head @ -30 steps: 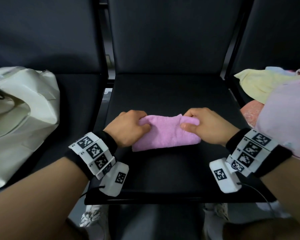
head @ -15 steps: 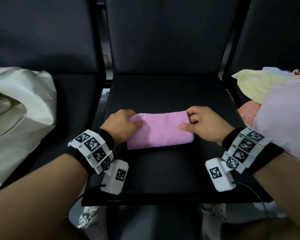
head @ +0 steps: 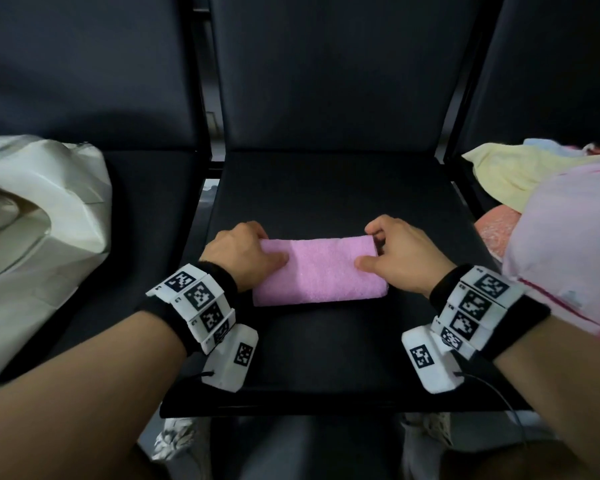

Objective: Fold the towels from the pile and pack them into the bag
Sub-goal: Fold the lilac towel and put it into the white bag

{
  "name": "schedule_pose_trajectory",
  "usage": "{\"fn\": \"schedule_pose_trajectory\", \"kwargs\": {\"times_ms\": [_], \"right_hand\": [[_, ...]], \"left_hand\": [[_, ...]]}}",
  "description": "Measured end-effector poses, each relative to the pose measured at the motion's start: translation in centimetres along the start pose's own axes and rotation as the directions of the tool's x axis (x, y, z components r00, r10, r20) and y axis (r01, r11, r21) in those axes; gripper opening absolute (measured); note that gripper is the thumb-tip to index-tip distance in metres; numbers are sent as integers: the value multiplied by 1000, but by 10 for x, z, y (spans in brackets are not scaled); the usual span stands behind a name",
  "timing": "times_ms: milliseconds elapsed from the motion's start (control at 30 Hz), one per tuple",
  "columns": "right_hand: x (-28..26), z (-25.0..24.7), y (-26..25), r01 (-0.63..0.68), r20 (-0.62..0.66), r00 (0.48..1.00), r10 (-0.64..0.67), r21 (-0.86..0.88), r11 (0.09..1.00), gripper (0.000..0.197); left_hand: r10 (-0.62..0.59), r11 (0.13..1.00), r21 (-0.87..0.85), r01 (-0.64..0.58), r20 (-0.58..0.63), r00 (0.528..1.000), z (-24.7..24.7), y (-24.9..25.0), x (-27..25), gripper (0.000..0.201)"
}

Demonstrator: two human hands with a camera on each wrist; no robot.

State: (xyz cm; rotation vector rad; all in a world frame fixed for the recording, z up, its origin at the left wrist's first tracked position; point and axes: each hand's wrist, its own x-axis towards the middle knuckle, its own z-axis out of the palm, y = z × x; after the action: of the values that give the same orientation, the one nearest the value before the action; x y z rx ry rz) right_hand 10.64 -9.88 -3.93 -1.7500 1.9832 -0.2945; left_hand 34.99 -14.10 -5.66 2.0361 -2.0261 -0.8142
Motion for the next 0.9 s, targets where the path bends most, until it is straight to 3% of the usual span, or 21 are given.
{"fn": "schedule_pose_trajectory", "kwargs": {"times_ms": [233, 433, 533, 633, 767, 900], "right_hand": [[-3, 5, -6, -34, 112, 993, 38, -41, 999, 64], [-7, 8, -11, -67, 162, 984, 68, -11, 998, 41], [-10, 8, -14, -74, 168, 983, 72, 8, 997, 35], [-13, 9, -17, -70, 202, 977, 63, 26, 997, 50], [-16, 9, -21, -32, 289, 957, 11, 68, 997, 68], [-18, 10, -24, 48, 328, 939, -104, 176, 983, 54]], "left_hand": [[-67, 953, 302, 38, 88, 994, 2, 8, -5, 80], [-54, 956, 292, 19, 114, 992, 1, 7, -9, 80], [-24, 982, 188, 5, 98, 995, 0, 7, -12, 60], [59, 998, 17, -60, 92, 994, -3, 3, -16, 34], [195, 925, -336, -180, 12, 981, -8, -5, -17, 39], [295, 790, -559, -254, -17, 955, -17, -5, -22, 49]]}}
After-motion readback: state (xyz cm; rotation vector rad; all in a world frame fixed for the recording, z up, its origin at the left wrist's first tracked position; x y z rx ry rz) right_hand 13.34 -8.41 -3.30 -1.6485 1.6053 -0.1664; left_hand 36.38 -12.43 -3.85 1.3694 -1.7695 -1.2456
